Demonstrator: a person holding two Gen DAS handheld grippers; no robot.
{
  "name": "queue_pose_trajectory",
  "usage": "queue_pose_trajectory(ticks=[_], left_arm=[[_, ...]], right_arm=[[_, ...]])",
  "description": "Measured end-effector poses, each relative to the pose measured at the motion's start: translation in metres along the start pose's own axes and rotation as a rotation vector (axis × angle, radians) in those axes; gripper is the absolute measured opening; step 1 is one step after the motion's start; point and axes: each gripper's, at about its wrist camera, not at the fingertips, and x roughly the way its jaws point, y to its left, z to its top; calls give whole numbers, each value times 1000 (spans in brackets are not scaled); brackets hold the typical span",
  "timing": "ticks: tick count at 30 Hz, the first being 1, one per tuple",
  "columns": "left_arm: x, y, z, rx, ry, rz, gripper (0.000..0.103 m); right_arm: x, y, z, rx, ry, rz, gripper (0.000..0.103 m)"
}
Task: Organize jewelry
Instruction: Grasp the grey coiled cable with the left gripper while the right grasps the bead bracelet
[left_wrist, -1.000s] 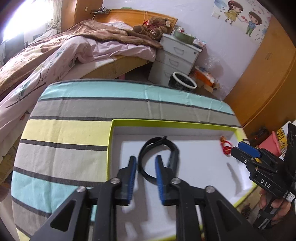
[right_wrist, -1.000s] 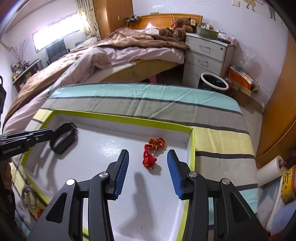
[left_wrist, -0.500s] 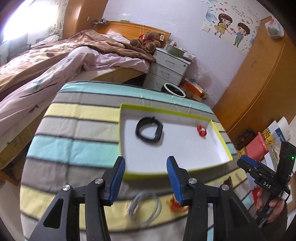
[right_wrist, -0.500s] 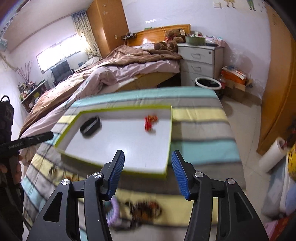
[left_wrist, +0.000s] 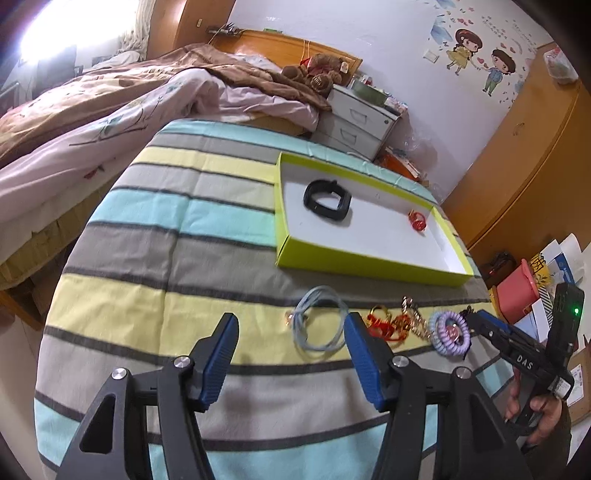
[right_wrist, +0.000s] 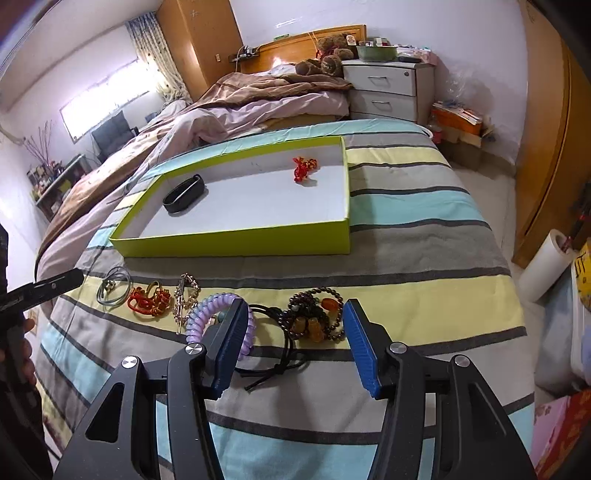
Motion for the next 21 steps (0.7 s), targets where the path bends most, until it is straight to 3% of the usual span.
queue_pose_trajectory(ticks=[6, 8, 9, 13, 21], left_arm=[[3, 9, -6, -40, 42, 19, 59], [2, 10, -7, -42, 40, 14, 59], [2, 9, -8, -41, 41, 7, 59], [3, 7, -8, -41, 48, -10, 59], [9, -4, -5, -6, 59, -26, 59]], right_arm=[[9, 3, 1, -5, 25, -65, 54], [10, 2, -1, -6, 27, -79, 46], [10, 2, -1, -10, 30, -97, 36], [9, 1, -1, -11, 31, -96, 26], [1, 2, -2, -21, -3, -114, 23]])
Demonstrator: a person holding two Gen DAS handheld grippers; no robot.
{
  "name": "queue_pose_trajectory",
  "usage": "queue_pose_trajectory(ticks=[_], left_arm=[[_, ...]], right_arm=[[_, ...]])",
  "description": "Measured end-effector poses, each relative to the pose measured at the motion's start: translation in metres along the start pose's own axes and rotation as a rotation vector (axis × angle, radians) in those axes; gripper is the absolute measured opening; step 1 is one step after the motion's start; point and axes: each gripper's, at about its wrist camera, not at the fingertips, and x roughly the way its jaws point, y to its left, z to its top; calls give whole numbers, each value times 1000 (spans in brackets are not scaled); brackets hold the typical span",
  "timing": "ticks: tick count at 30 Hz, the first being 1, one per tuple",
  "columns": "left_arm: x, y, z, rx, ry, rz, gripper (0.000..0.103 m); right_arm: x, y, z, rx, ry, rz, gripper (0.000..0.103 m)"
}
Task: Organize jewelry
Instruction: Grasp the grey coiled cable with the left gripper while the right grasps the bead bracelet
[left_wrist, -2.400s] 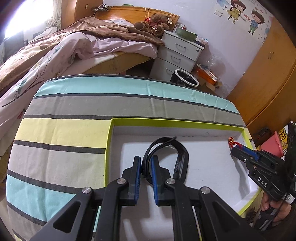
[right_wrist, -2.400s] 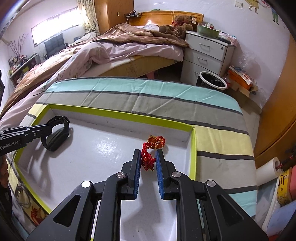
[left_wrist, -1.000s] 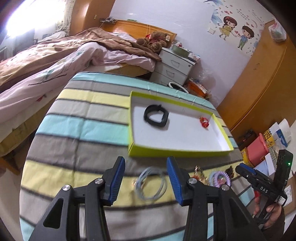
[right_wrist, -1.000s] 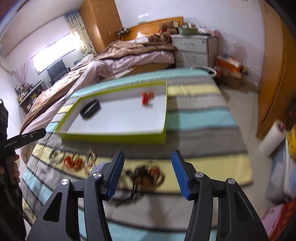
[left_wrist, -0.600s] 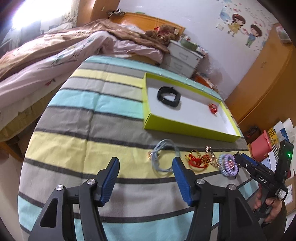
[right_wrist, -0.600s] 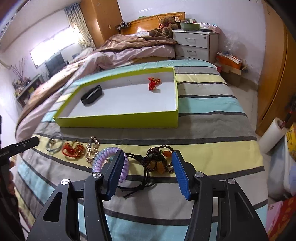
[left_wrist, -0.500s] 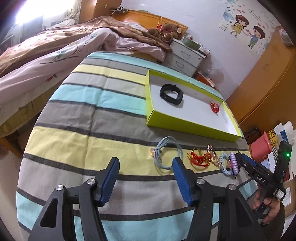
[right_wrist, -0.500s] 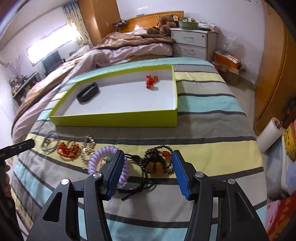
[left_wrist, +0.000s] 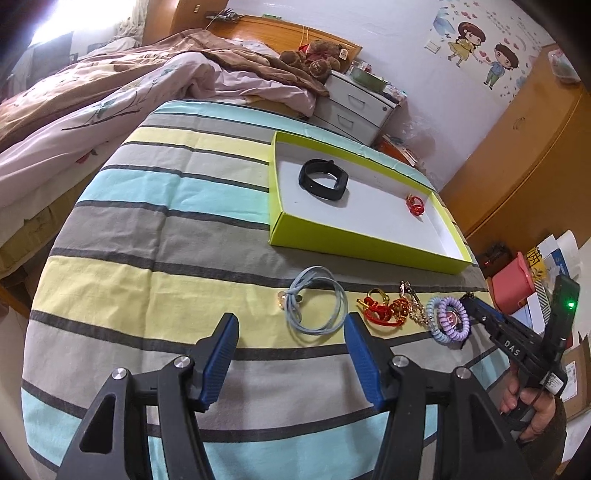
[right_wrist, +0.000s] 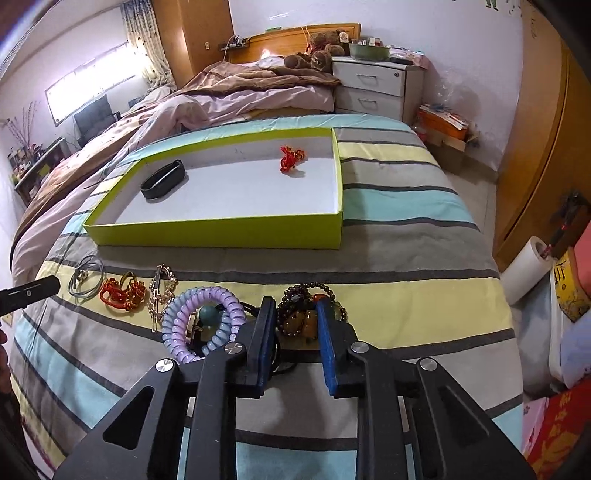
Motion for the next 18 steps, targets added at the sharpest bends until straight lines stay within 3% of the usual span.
queue_pose_trajectory(ticks=[3, 8, 14, 18], left_arm=[[5, -3, 3, 12, 4, 27, 59], [20, -15, 7, 106, 15, 150, 59], [30, -18, 11, 141, 11, 197, 58], [34, -18, 11, 155, 20, 227, 48]], right_arm=[[-8, -2, 1, 9, -31, -2, 22], [-24, -1, 2, 6, -78, 6, 22], [-31, 2, 4, -9, -104, 15, 22], [-32, 3, 4, -9, -110, 27, 22]])
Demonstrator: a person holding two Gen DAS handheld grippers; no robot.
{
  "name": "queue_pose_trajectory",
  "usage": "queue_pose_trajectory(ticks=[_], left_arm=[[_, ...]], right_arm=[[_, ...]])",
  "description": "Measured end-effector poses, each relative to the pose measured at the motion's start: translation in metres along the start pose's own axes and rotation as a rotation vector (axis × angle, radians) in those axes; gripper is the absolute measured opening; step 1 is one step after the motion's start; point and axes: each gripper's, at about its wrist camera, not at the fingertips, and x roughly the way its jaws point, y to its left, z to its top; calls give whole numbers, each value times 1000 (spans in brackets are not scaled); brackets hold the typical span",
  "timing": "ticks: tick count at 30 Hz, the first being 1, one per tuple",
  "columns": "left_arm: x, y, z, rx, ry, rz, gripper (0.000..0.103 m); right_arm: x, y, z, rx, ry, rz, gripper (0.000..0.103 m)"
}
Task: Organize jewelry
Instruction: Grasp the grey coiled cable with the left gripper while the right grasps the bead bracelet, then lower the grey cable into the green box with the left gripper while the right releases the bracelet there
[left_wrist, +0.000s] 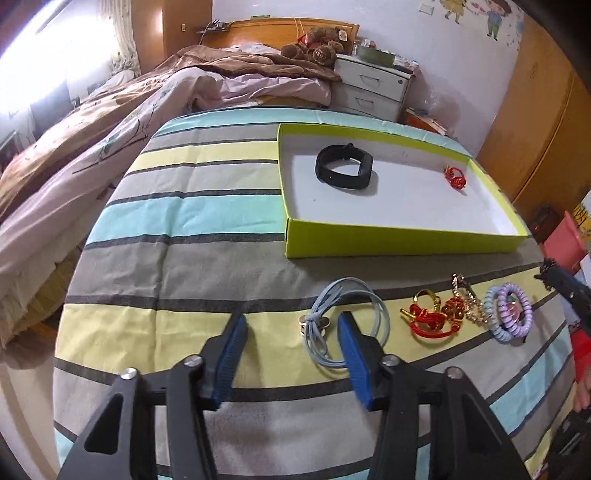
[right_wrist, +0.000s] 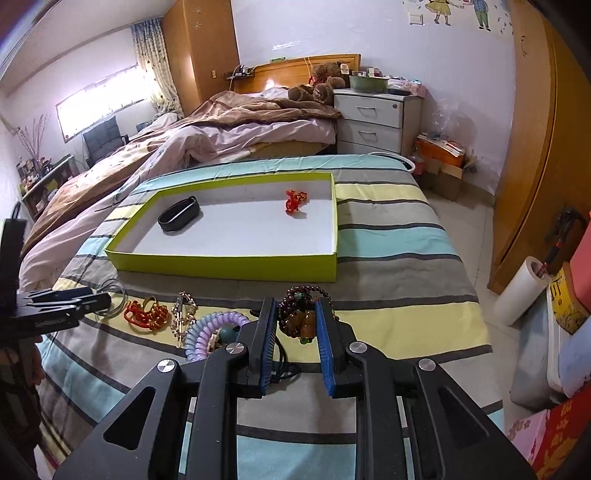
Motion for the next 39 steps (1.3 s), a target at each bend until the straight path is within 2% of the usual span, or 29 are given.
queue_pose_trajectory(ticks=[1, 3, 8, 22, 25, 29, 39], left_arm=[[0, 1, 0, -1, -2, -3, 48], [-1, 2, 0, 1, -9, -2, 34], [-2, 4, -1, -14, -21, -13, 17], [-20, 1, 5, -17, -69, -72, 17], [-23, 3, 9, -46, -73, -116, 17], [-30, 0, 15, -30, -100, -119, 17], [-32, -10, 49, -8, -130, -151, 17]], right_arm=[[0, 0, 0, -1, -1, 1, 22], [0, 1, 0, -2, -3, 3, 22], [1, -1, 0, 3, -1, 10, 22], [2, -2, 1, 2, -2, 8, 22], [1, -1, 3, 4, -10, 8, 22], [1, 0, 6, 4, -11, 11, 22], [10, 5, 36, -25, -13, 34, 22]])
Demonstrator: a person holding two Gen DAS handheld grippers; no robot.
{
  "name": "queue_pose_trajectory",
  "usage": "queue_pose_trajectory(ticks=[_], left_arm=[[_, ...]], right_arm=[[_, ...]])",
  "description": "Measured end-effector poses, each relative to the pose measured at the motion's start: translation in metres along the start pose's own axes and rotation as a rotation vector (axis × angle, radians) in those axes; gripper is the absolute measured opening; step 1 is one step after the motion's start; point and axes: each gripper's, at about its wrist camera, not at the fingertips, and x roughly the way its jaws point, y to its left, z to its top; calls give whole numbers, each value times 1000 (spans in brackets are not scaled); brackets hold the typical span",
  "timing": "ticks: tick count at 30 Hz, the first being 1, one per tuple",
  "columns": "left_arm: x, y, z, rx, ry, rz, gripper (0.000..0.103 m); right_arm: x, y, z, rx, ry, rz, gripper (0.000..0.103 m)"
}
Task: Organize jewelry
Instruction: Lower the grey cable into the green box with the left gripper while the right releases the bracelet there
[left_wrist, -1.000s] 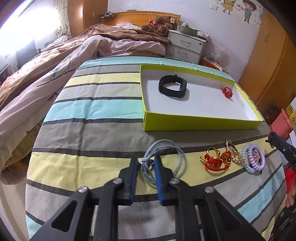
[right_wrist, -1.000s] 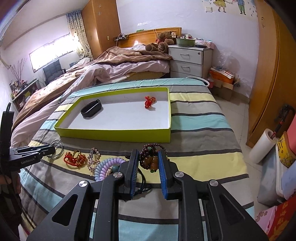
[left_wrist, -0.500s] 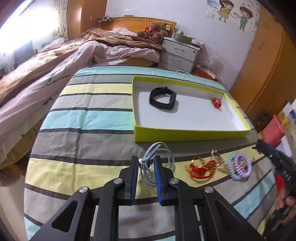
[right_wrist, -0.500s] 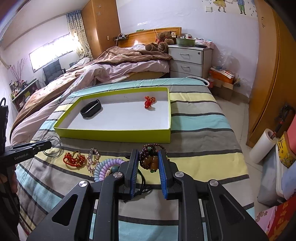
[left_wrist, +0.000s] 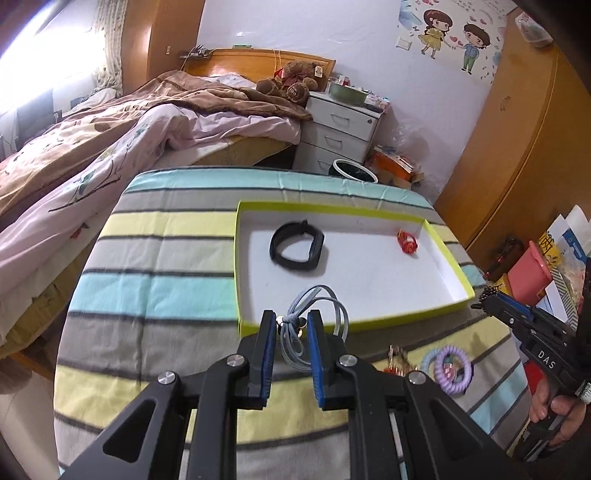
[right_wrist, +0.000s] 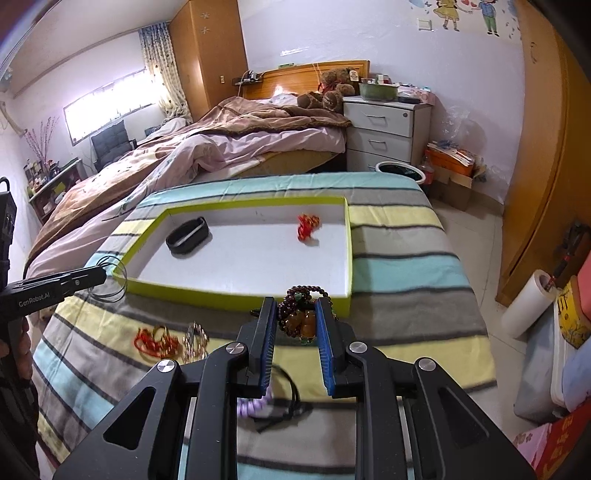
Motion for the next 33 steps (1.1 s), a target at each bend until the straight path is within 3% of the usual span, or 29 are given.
queue_pose_trajectory(ticks=[14, 16, 23, 33], left_arm=[[46, 10, 34, -54, 29, -43, 17], [52, 9, 35, -38, 32, -18, 17], [74, 15, 33, -36, 71, 20, 17], [84, 18, 33, -39, 91, 28, 17]], right_arm=[[82, 15, 68, -108, 71, 20, 22], [97, 18, 74, -122, 90, 21, 22], [138, 26, 83, -148, 141, 23, 22], [163, 31, 84, -172, 200, 21, 22]])
